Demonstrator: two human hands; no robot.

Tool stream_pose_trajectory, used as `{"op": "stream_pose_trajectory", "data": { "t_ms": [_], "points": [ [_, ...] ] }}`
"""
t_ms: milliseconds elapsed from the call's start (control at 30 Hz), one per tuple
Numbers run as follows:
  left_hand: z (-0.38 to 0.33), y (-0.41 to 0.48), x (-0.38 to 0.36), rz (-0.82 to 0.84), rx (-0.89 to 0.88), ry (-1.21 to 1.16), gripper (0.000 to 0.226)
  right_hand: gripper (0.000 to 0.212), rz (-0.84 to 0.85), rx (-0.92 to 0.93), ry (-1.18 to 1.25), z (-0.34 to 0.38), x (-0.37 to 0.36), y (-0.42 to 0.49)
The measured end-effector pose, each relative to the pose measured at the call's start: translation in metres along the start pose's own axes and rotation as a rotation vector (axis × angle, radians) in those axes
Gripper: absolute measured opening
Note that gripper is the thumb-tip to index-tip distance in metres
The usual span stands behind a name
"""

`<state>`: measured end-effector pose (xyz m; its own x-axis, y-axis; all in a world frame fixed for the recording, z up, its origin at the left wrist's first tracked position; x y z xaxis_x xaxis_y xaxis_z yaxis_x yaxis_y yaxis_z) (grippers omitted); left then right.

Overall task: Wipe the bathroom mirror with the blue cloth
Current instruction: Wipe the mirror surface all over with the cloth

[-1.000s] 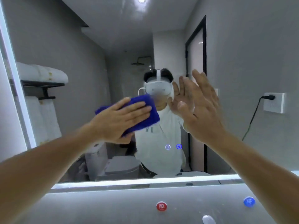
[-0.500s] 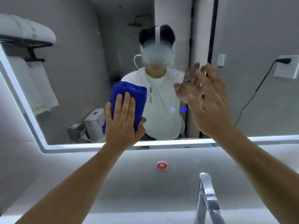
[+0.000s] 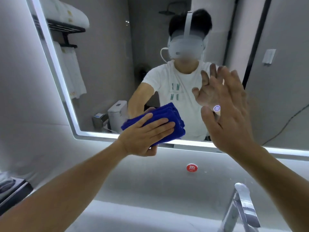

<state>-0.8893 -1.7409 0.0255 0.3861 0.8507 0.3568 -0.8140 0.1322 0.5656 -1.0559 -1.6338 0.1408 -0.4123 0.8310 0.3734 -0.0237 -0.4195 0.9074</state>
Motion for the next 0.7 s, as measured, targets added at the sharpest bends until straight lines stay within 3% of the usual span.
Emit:
{"op": "stream_pose_trajectory", "data": {
  "t_ms": [100, 167, 233, 300, 467, 600, 700],
  "points": [
    [0.075, -0.002, 0.023, -0.088, 0.141, 0.114, 0.075, 0.065, -0.02, 0.011, 0.009, 0.006, -0.007, 0.004],
    [0.107, -0.005, 0.034, -0.17, 0.381, 0.196, 0.081, 0.065, -0.049, 0.025, 0.011, 0.011, -0.013, 0.006],
    [0.107, -0.017, 0.035, -0.246, 0.649, 0.226, 0.085, 0.064, -0.067, 0.056, 0.029, 0.022, -0.022, 0.002],
    [0.078, -0.034, 0.026, -0.267, 0.784, 0.209, 0.082, 0.061, -0.065, 0.109, 0.043, 0.034, -0.033, -0.007],
    [-0.01, -0.062, -0.004, -0.091, 0.494, 0.108, 0.091, 0.062, -0.015, 0.119, 0.076, 0.039, -0.057, -0.027],
    [0.007, -0.051, 0.007, -0.062, 0.295, 0.084, 0.085, 0.062, -0.035, 0.096, 0.069, 0.04, -0.054, -0.019],
    [0.063, -0.007, 0.025, -0.045, 0.114, 0.057, 0.074, 0.063, -0.057, 0.101, 0.079, 0.046, -0.048, -0.005]
  ]
}}
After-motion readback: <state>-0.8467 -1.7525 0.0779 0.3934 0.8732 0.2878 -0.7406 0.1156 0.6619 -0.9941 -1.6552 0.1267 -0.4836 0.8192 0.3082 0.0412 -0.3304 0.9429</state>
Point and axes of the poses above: each hand's wrist, its own y-axis towards the middle knuckle, its own x-axis out of the back of the hand, z = x × y, the point moved 8 cm from there along y, towards the middle knuckle, and after that the axes turned 4 degrees about -z, right-handed, at the moved point
